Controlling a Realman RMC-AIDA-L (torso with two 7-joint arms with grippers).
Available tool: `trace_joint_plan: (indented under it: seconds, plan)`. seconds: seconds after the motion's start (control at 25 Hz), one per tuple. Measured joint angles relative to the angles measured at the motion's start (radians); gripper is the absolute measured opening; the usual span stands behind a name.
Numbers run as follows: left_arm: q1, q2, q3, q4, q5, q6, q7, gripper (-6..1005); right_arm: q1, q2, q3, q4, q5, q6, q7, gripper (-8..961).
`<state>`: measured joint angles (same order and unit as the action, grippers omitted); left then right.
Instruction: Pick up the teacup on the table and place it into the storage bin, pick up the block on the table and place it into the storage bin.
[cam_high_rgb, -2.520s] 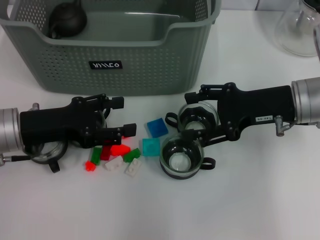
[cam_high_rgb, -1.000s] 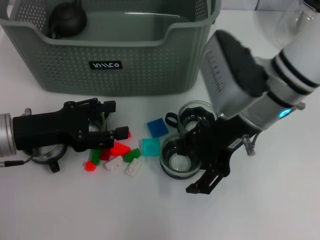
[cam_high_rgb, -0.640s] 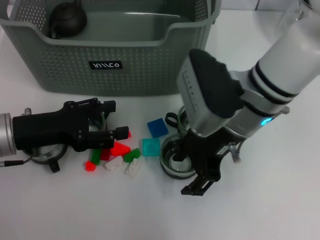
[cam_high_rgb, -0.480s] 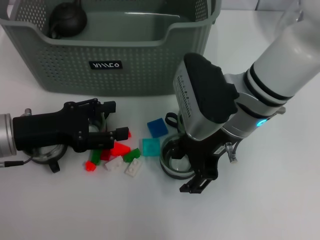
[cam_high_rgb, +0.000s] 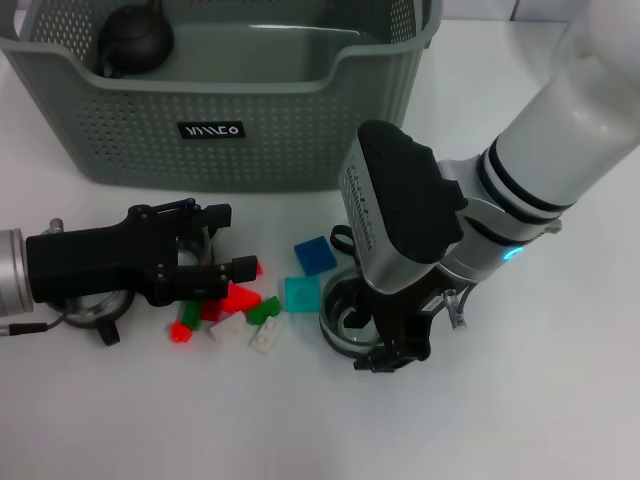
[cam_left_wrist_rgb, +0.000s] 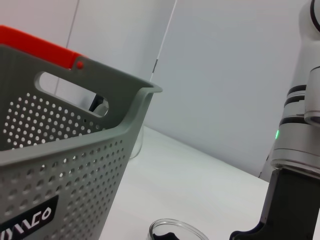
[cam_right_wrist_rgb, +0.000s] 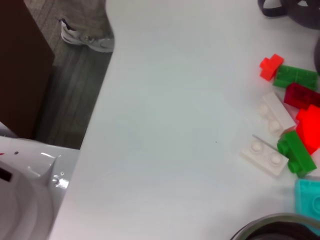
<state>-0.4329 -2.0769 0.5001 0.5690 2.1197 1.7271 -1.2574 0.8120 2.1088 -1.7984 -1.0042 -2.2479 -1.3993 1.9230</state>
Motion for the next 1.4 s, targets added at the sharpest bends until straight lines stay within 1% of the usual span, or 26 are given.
trace_joint_plan:
  seconds: [0.08, 0.52, 0.72, 0.84, 1.0, 1.2, 1.4]
  plan:
    - [0.0, 0.0, 0.0, -0.001, 0.002, -0.004, 0.001, 859, -0.003, 0.001, -0.004, 0.001, 0.0, 0.01, 0.004, 653]
    - [0.009, -0.001, 0.0, -0.003, 0.003, -0.008, 0.003, 859, -0.005, 0.0, -0.028, -0.001, 0.001, 0.016, 0.039, 197]
    - [0.014, 0.0, 0.0, -0.003, 0.003, -0.007, 0.004, 858, -0.009, -0.002, -0.017, -0.01, 0.009, -0.014, 0.06, 68]
    - [0.021, 0.002, 0.0, -0.002, 0.003, -0.006, 0.004, 857, -0.016, -0.005, 0.002, -0.03, 0.01, -0.05, 0.077, 67]
    - [0.037, 0.007, 0.0, 0.002, 0.003, -0.002, 0.004, 856, -0.056, -0.009, 0.074, -0.107, 0.007, -0.144, 0.091, 66]
    - [0.058, 0.015, 0.0, 0.006, -0.003, 0.005, 0.004, 855, -0.099, -0.01, 0.231, -0.229, 0.004, -0.305, 0.106, 65]
    - [0.064, 0.017, 0.0, 0.006, 0.001, 0.0, 0.004, 854, -0.105, -0.01, 0.358, -0.321, 0.01, -0.426, 0.133, 63]
